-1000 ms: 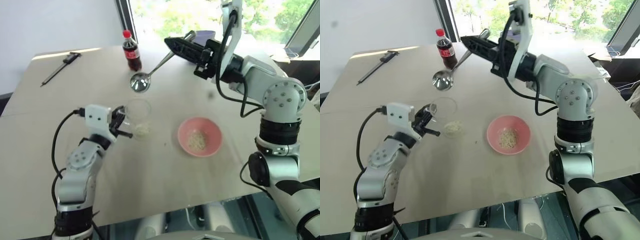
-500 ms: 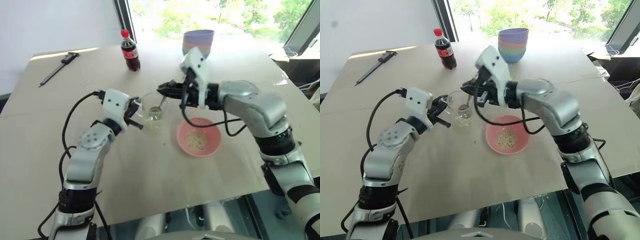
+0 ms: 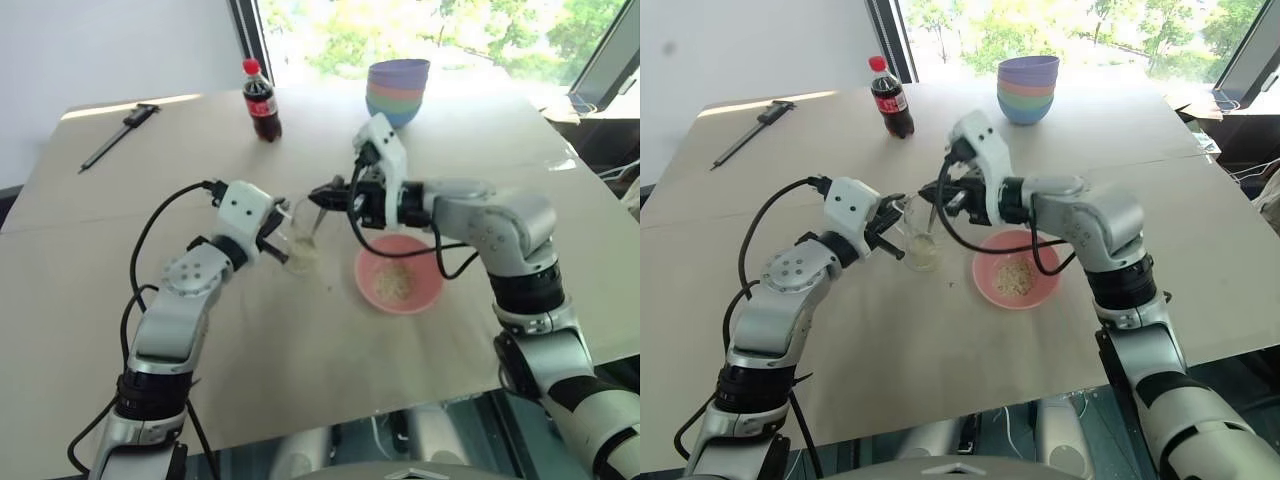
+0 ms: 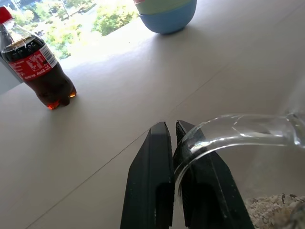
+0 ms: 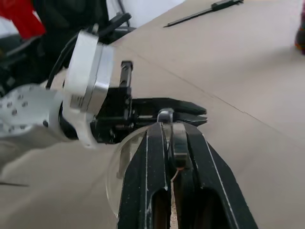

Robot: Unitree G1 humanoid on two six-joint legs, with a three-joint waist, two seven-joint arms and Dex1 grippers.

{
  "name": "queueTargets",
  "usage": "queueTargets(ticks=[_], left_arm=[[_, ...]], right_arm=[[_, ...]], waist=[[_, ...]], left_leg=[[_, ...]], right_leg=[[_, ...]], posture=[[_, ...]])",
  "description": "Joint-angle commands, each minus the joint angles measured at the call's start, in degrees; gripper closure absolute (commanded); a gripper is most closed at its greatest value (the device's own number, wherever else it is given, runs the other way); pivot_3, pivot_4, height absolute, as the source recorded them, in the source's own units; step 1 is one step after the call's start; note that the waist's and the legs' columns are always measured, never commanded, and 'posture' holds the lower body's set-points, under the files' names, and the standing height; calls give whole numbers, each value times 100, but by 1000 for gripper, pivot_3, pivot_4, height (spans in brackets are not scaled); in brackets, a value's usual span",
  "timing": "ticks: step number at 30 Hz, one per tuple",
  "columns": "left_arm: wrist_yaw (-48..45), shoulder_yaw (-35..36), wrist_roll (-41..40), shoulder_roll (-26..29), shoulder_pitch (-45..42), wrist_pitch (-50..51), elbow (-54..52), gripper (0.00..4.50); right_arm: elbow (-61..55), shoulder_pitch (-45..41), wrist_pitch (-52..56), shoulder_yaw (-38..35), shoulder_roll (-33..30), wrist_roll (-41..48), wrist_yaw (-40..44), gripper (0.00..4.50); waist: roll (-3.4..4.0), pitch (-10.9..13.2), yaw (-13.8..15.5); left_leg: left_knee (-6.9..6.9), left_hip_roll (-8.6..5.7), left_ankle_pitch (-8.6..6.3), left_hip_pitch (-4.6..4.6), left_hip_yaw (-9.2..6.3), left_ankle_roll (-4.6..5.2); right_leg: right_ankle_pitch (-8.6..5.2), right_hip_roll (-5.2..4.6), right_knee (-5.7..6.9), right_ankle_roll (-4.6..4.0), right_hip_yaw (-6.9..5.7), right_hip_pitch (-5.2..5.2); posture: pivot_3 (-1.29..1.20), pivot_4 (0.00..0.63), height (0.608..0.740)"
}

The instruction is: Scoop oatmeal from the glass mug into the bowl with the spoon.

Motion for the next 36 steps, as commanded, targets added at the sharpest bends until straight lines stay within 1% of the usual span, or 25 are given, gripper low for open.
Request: queueTargets(ticks=[1, 10, 15, 25, 28, 31, 34, 36], left_arm=[[-13, -34, 109, 20, -58, -236, -86, 4450], [-49, -140, 179, -130, -188, -375, 114, 4450], [-68, -178, 188, -160, -246, -472, 248, 4450], [-88, -213, 192, -220, -303, -611, 425, 4450], [-50, -197, 181, -311, -291, -711, 505, 4450], [-31, -218, 232, -357, -194, -848, 557, 4450], [-23, -258, 308, -363, -137, -954, 592, 4450], [-17, -277, 320, -399, -146, -991, 611, 4450]], right_arm=[[145, -416, 307, -580, 100, 248, -258, 4500], [221, -648, 312, -942, 51, 245, -440, 4500], [194, -656, 598, -1228, 86, 442, -622, 4500], [19, -593, 794, -1313, -128, 590, -657, 4500], [130, -599, 967, -1520, -127, 657, -836, 4500], [235, -714, 1239, -1941, -19, 866, -1079, 4500], [184, -707, 1296, -2041, -104, 935, -1110, 4500], [62, -611, 1268, -1978, -229, 938, -1038, 4500]], waist=[[1, 1, -2], [1, 0, -4], [1, 0, -4], [1, 0, -4], [0, 0, 4], [0, 0, 5], [1, 0, 2], [1, -1, 5]], left_leg=[[0, 0, 0, 0, 0, 0], [0, -1, 0, -1, 3, 0], [0, -1, 0, -1, 2, 0], [0, -1, 0, -1, 4, 1], [0, -2, 0, -1, 3, 1], [0, -2, 0, -1, 3, 1], [0, -2, 0, -1, 3, 1], [0, -2, 0, 0, 3, 1]], right_leg=[[0, 0, 0, 0, 0, 0], [0, 0, 0, 0, 0, -1], [0, -1, 2, 0, 0, 0], [0, -1, 3, 0, 1, -1], [0, -3, 3, 0, 1, 0], [0, -4, 2, 0, 1, 0], [0, -4, 3, 0, 1, 0], [0, -4, 3, 0, 1, 0]], posture=[[0, 150, 740], [0, 150, 740], [0, 150, 740], [0, 150, 740], [0, 150, 740], [0, 150, 740], [0, 150, 740], [0, 150, 740]])
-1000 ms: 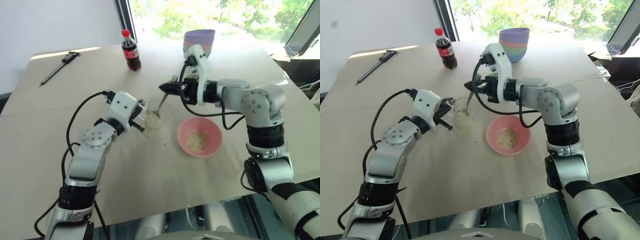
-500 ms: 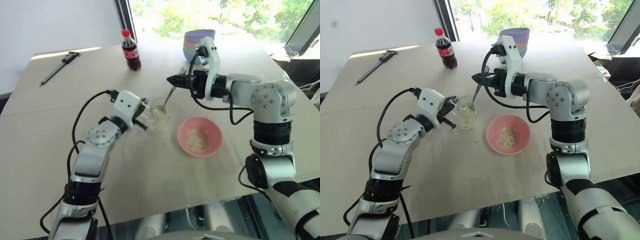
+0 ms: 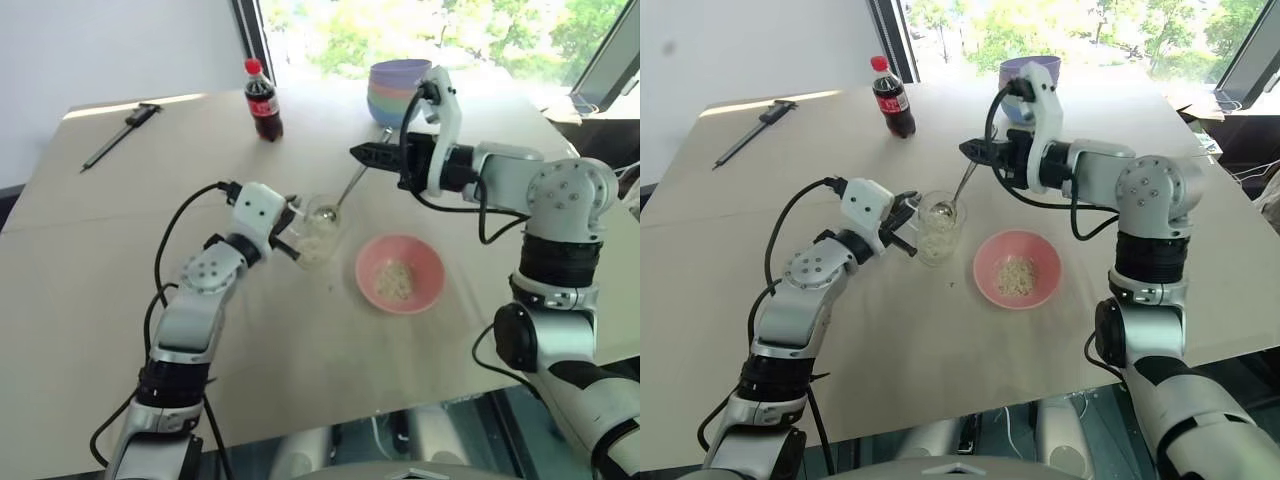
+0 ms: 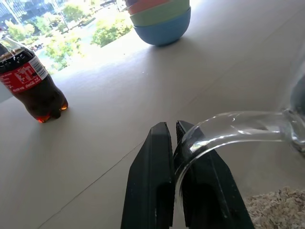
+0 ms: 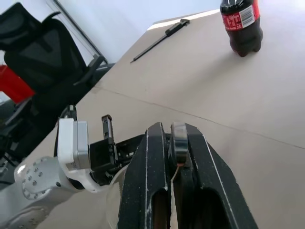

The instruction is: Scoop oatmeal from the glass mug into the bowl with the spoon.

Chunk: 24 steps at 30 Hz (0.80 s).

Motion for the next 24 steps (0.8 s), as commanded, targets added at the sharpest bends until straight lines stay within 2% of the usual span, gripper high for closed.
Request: queueTargets(ticks=[1, 8, 17, 24], left_arm=[[2, -79, 88, -52, 29, -180, -41, 4450], [9, -104, 135, -218, -50, -293, 59, 4450], [52, 39, 40, -458, 40, -660, 169, 4450], [88, 111, -75, -725, 238, -1094, 290, 4450]], right_arm=[[-299, -57, -4, -142, -178, 147, 20, 4500], [-256, 4, 491, -484, -60, 309, -400, 4500], [-68, -158, 1319, -1828, 542, 446, -1322, 4500], [99, -122, 1386, -2474, 748, 920, -2205, 4500]], waist=[[0, 0, 6], [0, -1, 8], [1, -1, 8], [4, -4, 7]], left_leg=[[0, 0, 0, -1, 0, 0], [1, -1, 0, 0, 0, 1], [1, -4, 0, -2, 0, 1], [1, -4, 0, 0, 3, 1]], right_leg=[[0, -1, 0, 0, 0, 0], [0, -3, 2, 0, 0, 1], [0, -6, 3, 0, 0, 0], [0, -5, 4, 0, 2, 1]], posture=[[0, 150, 740], [0, 150, 740], [0, 150, 740], [0, 150, 740]])
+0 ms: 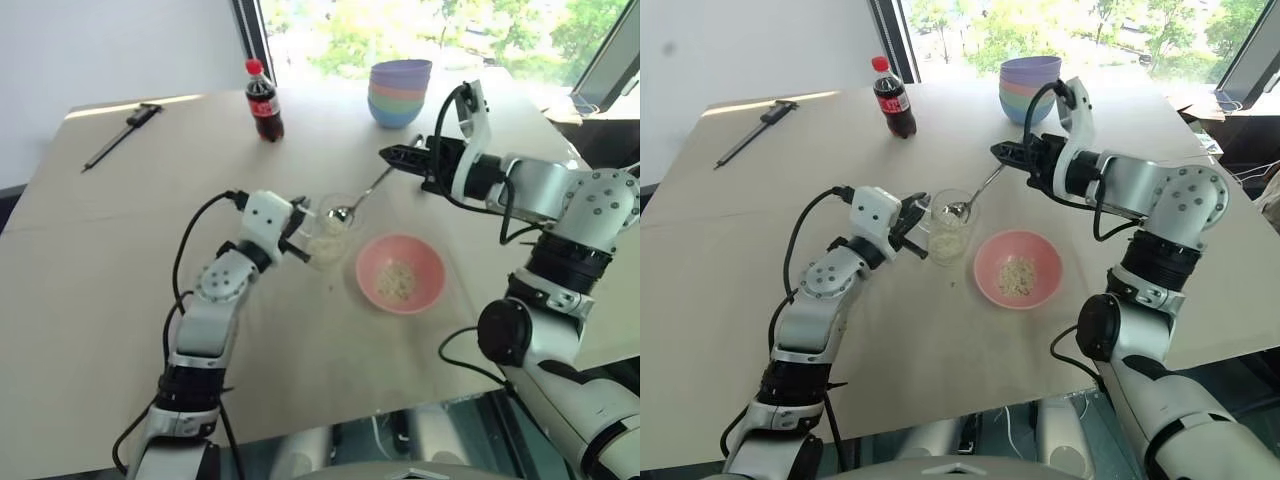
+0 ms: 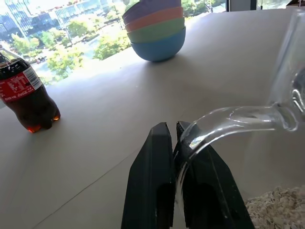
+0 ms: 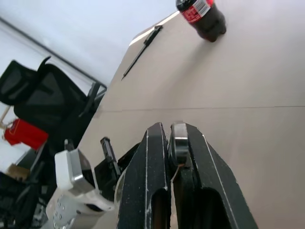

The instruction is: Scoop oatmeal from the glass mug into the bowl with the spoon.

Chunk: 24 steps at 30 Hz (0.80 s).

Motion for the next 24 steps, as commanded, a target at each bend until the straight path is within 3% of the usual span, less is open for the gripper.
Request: queueTargets(ticks=[1, 15, 19, 24], left_arm=[[49, 72, -138, -139, 94, -377, 4, 4450], [113, 142, -311, -505, 159, -1332, 654, 4450], [122, 175, -407, -588, 157, -1512, 762, 4450], [102, 138, -387, -589, 197, -1680, 896, 4450]], right_arm=[[-38, -64, 36, -330, -35, 388, -521, 4500], [714, 106, -4, -968, -281, 2638, -2786, 4500], [881, 316, -369, -687, -476, 3547, -3435, 4500], [884, 852, -1352, 285, -1008, 5309, -4242, 4500]], waist=[[0, 0, 4], [10, -7, -1], [12, -9, 5], [12, -9, -4]], left_leg=[[0, 0, 0, 0, 0, 0], [0, 1, 0, 3, 8, 3], [0, 2, 0, 5, 8, 5], [1, 3, 0, 8, 12, 9]], right_leg=[[0, 0, 1, 0, 0, 0], [0, 2, 2, 0, 4, 4], [0, 5, 3, 0, 3, 8], [0, 10, 0, 1, 3, 14]], posture=[[0, 150, 740], [0, 150, 740], [0, 150, 740], [0, 150, 740]])
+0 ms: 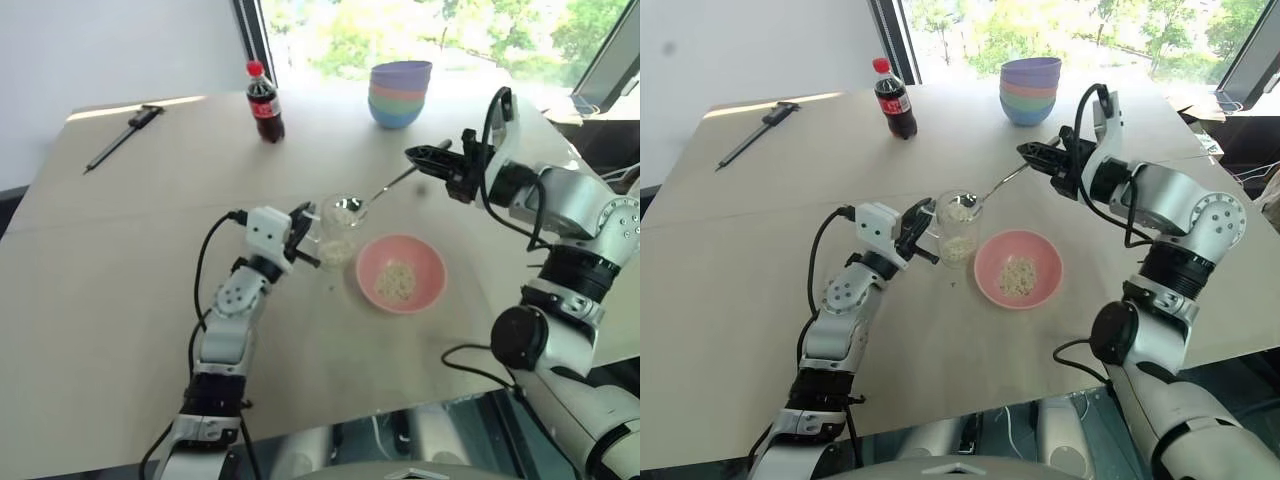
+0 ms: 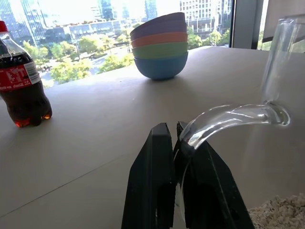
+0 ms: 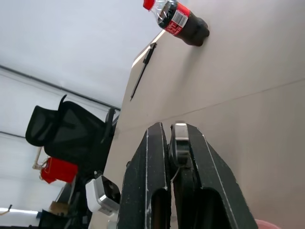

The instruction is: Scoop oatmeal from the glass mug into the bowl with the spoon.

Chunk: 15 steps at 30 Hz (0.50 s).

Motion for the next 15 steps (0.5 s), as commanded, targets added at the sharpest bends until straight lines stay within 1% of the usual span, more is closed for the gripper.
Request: queueTargets(ticks=[1, 3, 7, 11, 15], left_arm=[[-45, 93, -87, 15, 35, -248, -28, 4450], [-71, 78, -74, 35, 45, -285, -5, 4450], [-116, 72, -80, 52, 29, -334, 54, 4450], [-144, 79, -91, 63, -2, -348, 108, 4450], [-192, 117, -106, 111, -4, -366, 158, 4450]], right_arm=[[-117, 304, -706, 573, -438, 1083, -572, 4500], [-197, 446, -1084, 857, -619, 1475, -707, 4500], [-276, 495, -1390, 996, -725, 1568, -496, 4500], [-259, 574, -1306, 982, -898, 1568, -144, 4500], [-218, 664, -1071, 980, -1171, 1568, 382, 4500]], waist=[[0, 0, -2], [0, 0, -3], [0, 0, -10], [0, 0, -5], [0, 0, 1]], left_leg=[[0, 0, 0, 1, -1, 0], [0, 1, -2, 4, 2, 5], [2, 4, -14, 12, 7, 32], [3, 6, -15, 13, 5, 35], [3, 6, -18, 11, 7, 39]], right_leg=[[0, 1, 0, 0, 0, 1], [0, 8, -2, 0, -1, 6], [0, 12, -2, 1, 1, 16], [0, 16, -3, 1, -1, 20], [0, 15, -6, 2, -1, 21]], posture=[[0, 150, 740], [0, 150, 740], [0, 150, 740], [0, 150, 740], [0, 150, 740]])
